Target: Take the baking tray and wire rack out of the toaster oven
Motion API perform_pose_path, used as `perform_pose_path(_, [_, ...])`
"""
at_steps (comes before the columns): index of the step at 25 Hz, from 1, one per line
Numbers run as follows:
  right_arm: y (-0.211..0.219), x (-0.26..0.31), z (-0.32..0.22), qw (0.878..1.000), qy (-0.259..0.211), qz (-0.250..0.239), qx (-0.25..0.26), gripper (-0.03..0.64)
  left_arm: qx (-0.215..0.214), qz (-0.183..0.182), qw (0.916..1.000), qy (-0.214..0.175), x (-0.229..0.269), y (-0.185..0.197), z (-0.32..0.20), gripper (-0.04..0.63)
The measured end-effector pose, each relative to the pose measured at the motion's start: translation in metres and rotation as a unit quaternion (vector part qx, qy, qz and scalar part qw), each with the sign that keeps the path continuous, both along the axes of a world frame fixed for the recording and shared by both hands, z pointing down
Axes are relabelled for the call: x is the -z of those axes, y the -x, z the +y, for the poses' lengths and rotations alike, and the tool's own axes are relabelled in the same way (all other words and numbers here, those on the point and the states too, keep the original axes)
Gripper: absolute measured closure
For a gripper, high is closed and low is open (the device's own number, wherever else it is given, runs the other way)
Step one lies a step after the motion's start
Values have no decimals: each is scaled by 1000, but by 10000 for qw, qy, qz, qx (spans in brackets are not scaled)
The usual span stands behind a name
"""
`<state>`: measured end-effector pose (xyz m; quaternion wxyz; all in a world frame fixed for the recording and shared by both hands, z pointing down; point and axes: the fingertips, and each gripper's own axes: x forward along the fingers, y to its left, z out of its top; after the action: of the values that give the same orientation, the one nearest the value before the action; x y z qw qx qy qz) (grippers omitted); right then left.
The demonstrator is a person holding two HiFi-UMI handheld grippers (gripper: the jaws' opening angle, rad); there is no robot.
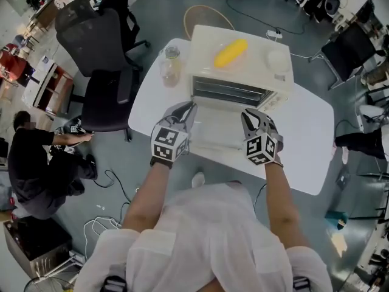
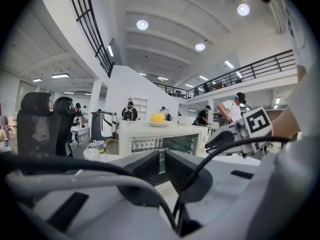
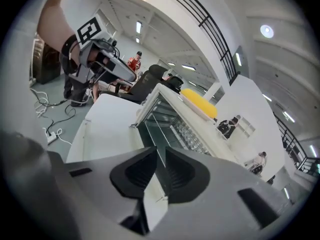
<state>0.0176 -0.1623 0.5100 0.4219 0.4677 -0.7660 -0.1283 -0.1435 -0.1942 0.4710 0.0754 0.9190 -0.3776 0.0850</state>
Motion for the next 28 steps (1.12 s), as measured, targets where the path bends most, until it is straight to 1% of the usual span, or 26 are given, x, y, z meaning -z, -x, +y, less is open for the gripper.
perform_pose_path(4, [2, -13, -29, 9992, -44, 360, 140, 552, -31, -56, 10000, -37, -5, -10, -18, 568])
perform_pose_path(10, [2, -38, -63, 9959, 61, 842, 315, 529, 99, -77, 9999, 105, -18, -18, -36, 568])
perform_pose_path(16, [6, -60, -95, 9925, 81, 1153, 397, 518, 167, -196, 9996, 116, -26, -21, -48, 568])
perform_pose_path(20, [8, -70, -114, 9897, 9, 1391, 334, 520, 189, -248, 9994, 122, -30, -21, -57, 568])
perform_pose_path(24, [2, -82, -122, 9862, 40, 1642, 227, 522, 203, -215, 9994, 174, -33, -24, -56, 569])
perform_pose_path(28, [-4, -89, -130, 9836, 180, 1789, 138, 506, 277, -208, 9991, 225, -36, -20, -58, 568])
